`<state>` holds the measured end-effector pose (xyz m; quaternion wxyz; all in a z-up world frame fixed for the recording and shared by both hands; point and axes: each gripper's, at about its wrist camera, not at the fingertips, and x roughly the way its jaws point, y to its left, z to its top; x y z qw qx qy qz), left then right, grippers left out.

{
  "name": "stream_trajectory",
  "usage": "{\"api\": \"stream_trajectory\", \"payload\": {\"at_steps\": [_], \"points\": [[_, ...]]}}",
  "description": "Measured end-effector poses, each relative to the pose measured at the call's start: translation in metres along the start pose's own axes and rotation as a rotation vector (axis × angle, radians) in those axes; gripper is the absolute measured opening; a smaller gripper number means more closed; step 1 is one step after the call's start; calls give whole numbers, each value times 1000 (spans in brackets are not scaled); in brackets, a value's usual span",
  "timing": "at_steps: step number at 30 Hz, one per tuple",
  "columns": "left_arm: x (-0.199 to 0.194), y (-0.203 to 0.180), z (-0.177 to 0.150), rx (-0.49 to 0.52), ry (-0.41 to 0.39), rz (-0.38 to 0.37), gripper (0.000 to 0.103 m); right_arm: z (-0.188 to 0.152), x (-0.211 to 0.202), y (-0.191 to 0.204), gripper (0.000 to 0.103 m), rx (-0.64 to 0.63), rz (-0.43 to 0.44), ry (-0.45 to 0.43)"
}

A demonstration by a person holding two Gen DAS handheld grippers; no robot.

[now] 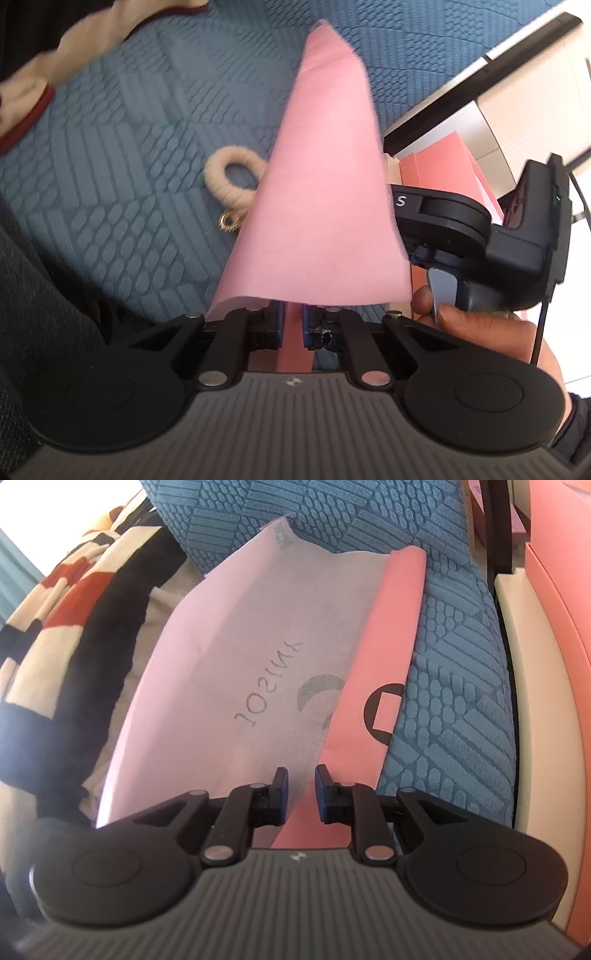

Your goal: Organize objects

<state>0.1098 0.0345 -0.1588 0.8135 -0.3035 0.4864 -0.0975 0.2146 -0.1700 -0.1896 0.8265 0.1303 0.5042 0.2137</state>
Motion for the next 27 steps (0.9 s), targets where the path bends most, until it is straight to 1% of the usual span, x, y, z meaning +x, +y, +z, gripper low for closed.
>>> {"api": "stream_trajectory", "payload": {"at_steps": [2,5,6,8,10,12,13,14,17,18,19,22,27], "points": [[1,-5,-1,36,-11,9,9,1,1,-2,16,18,6,3],[-1,-17,-3,85,-18,18,9,1,1,-5,16,49,21,7],[-11,-10,1,94,-26,21,9,1,0,-6,16,53,24,7],[-14,-7,1,105,-46,23,9,1,1,-5,16,56,26,7],[-17,-5,-1,100,-60,3,9,0,1,-4,16,52,25,8],[-9,-2,13,101,-64,-15,9,0,2,-4,16,53,26,9],[-8,-4,12,105,-61,-17,9,0,2,-4,16,55,27,9],[-9,-6,4,109,-56,-19,9,1,2,-4,16,61,30,10],[0,-10,2,124,-37,-23,9,0,2,-7,16,78,39,11],[7,-12,4,137,-33,-17,9,1,3,-8,16,83,41,11],[8,-12,-2,147,-27,-12,9,1,3,-8,16,86,43,11],[22,-12,-5,176,6,-1,9,1,2,-10,16,94,47,11],[36,-14,-10,208,44,49,9,0,1,-9,16,74,37,4]]}}
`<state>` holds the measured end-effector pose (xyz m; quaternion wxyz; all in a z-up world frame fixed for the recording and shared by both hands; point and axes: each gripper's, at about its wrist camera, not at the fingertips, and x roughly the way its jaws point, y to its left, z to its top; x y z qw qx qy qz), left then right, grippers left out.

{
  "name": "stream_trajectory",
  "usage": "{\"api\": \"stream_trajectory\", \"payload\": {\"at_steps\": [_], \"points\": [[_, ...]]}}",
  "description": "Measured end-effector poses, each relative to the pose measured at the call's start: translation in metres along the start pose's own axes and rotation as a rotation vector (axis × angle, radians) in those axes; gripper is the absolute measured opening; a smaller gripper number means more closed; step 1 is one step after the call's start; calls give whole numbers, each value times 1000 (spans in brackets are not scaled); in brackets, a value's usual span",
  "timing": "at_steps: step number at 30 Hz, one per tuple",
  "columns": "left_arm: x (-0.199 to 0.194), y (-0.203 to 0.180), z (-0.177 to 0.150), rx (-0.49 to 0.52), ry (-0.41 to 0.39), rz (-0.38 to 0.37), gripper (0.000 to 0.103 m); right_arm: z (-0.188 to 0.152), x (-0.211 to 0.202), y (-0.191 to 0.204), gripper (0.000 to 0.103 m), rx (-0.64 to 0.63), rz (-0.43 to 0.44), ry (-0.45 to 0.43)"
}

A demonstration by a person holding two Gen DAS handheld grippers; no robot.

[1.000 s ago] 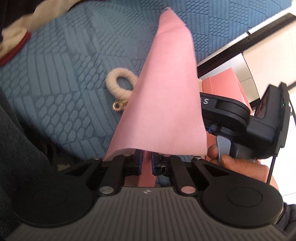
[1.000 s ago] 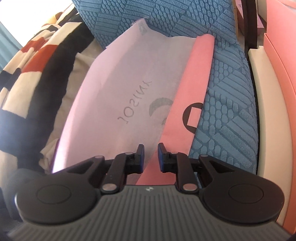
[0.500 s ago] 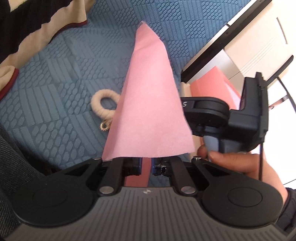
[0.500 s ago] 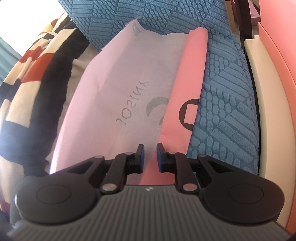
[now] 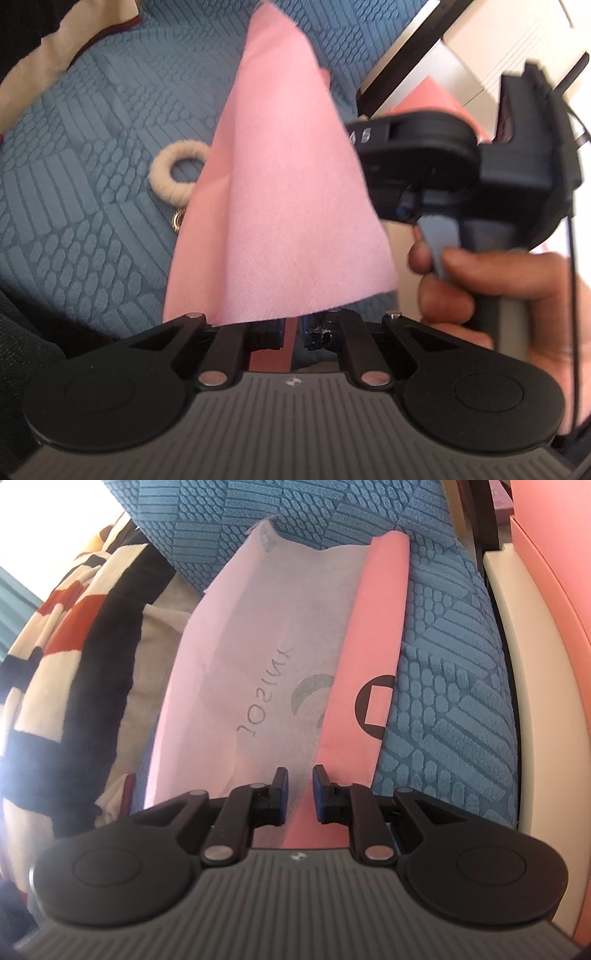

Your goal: Organize objects

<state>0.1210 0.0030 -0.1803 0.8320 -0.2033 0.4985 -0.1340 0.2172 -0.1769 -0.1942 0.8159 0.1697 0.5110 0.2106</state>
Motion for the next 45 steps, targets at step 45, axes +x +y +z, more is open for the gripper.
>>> {"api": "stream_trajectory", "payload": {"at_steps": [45], "points": [[-5,25,0,-204,6,-75,9,15,4,-37,7,248,79,-20]]}}
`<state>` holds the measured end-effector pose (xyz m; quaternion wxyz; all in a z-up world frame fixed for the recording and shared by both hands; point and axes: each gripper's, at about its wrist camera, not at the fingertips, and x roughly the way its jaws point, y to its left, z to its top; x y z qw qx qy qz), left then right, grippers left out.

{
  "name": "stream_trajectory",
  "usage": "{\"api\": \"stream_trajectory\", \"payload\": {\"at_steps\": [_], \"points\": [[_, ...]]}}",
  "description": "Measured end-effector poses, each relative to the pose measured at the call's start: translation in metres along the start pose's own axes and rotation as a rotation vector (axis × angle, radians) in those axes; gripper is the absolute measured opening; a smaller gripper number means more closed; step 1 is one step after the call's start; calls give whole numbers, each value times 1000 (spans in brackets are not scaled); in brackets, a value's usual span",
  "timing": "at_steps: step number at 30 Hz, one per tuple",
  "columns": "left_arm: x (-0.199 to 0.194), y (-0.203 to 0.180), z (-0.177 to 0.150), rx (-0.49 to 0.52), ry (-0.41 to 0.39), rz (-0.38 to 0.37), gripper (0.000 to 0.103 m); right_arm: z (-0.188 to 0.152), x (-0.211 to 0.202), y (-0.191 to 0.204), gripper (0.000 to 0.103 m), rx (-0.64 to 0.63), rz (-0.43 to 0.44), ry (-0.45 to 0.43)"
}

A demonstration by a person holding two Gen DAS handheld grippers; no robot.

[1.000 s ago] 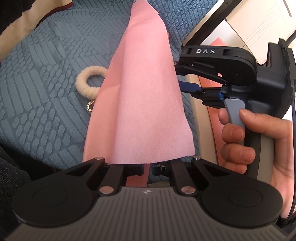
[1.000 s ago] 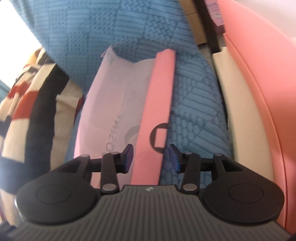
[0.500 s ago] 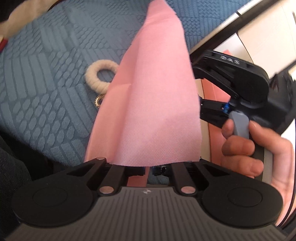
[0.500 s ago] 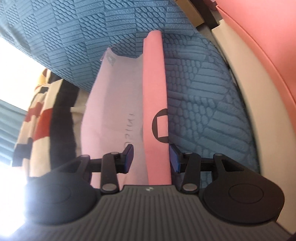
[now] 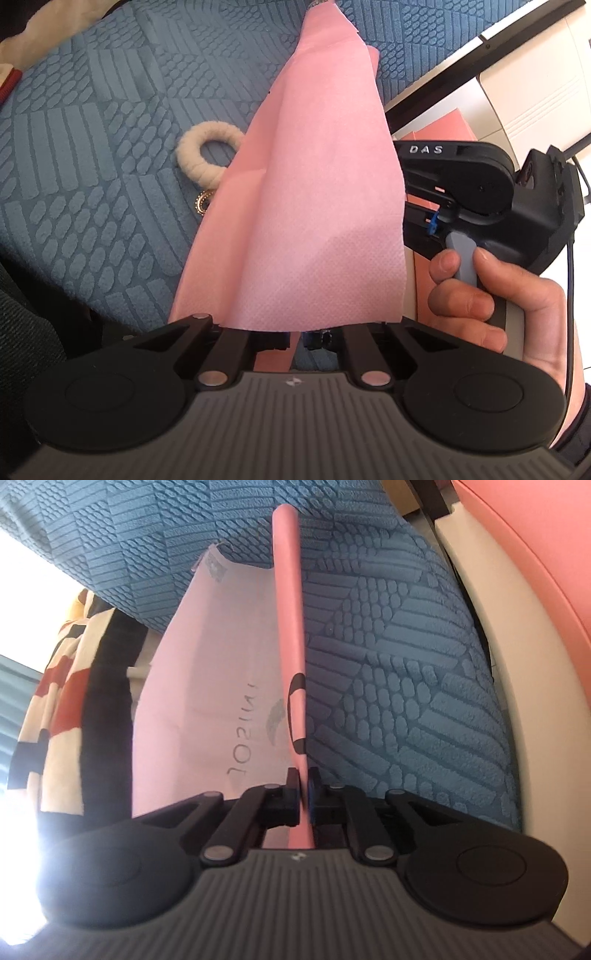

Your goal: Organize objects

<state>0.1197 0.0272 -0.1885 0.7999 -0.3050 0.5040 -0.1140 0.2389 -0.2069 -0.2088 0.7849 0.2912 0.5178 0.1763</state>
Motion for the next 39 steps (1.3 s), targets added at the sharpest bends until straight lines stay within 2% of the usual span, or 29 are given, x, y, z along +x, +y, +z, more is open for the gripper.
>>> {"api": "stream_trajectory", "payload": {"at_steps": [6,10,15,22,24,28,33,36,39], "points": [[-3,-3,-1,11,-22,-5,9,1,-3,6,6,-47,-21,-13],[-4,-12,-4,64,-37,15,11,2,-5,8,5,-70,-30,-15],[-5,-23,-9,134,-50,38,18,2,-7,9,5,-79,-32,-16],[-11,-37,-16,247,-104,104,36,3,-11,11,4,-91,-38,-26],[-17,-33,-10,232,-126,108,38,3,-12,10,4,-96,-47,-30],[-28,-24,-2,143,-199,95,51,1,-9,14,4,-157,-119,-31],[-45,-7,13,55,-289,107,53,2,-10,14,4,-163,-120,-39],[-46,-5,20,40,-285,135,53,3,-10,13,4,-159,-114,-38],[-41,-7,22,83,-264,213,53,1,-13,14,4,-156,-104,-40]]}}
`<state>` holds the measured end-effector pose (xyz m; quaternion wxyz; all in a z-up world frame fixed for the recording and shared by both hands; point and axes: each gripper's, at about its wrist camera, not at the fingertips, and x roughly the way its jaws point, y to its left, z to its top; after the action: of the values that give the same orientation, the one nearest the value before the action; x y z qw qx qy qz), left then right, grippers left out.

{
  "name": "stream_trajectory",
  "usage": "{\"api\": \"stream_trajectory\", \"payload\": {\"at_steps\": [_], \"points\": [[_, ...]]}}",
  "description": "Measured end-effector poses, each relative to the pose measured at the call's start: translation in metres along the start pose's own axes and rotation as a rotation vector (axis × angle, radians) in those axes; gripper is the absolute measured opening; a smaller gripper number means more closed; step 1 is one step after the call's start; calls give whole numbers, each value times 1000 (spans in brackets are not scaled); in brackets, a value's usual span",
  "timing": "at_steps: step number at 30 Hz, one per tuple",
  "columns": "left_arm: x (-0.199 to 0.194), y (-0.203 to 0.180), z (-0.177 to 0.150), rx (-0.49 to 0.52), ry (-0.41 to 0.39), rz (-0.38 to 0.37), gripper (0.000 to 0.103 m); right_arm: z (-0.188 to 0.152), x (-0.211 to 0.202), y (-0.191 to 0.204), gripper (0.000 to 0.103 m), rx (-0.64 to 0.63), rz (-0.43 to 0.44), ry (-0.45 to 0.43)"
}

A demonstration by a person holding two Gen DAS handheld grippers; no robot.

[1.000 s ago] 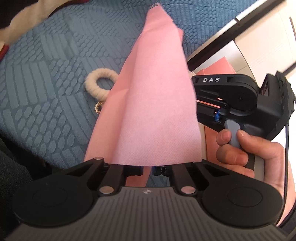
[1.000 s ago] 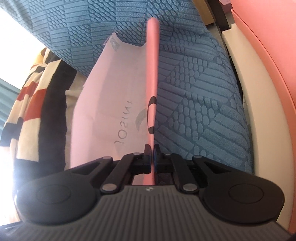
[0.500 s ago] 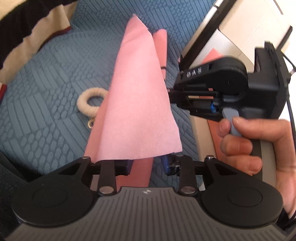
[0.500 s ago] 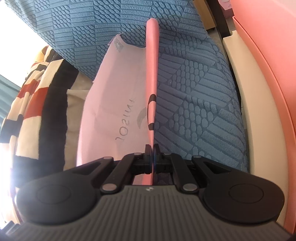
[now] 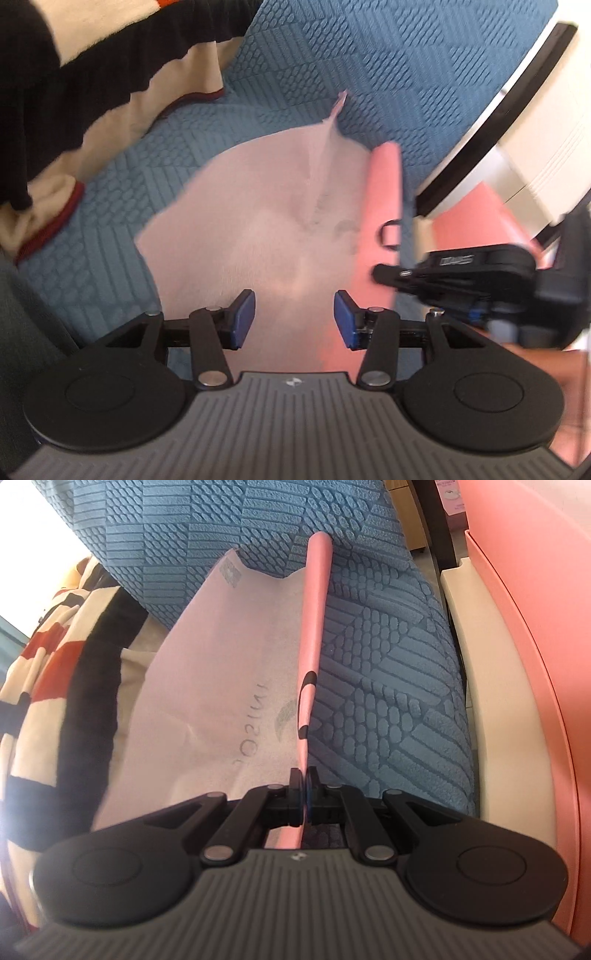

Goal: Organize objects
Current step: 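Open the left gripper to release the bag's side onto the seat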

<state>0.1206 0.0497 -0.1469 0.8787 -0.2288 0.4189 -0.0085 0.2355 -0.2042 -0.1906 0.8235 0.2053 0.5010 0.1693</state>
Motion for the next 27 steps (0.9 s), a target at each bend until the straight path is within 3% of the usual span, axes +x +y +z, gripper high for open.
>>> {"api": "stream_trajectory", "payload": {"at_steps": [3,6,9,12,14,15,18,21,24,27], "points": [[20,-3,9,90,18,86,53,1,-2,0,4,1,4,-3],[35,-3,19,152,49,119,53,1,-2,-1,4,15,16,-2],[44,-14,27,282,39,178,53,2,-1,1,4,17,22,0],[53,-15,37,348,36,217,39,3,1,3,4,17,24,4],[58,-10,44,333,49,224,21,3,1,2,4,21,29,6],[59,-6,46,314,45,220,17,3,1,2,4,25,31,7],[58,-3,50,286,50,161,11,5,2,-1,4,45,44,10],[53,-17,44,359,20,114,11,5,2,-2,4,61,57,14],[45,-32,38,449,-14,21,11,6,4,-2,4,56,62,24],[45,-38,34,456,26,-90,11,6,5,-5,4,71,71,29]]}}
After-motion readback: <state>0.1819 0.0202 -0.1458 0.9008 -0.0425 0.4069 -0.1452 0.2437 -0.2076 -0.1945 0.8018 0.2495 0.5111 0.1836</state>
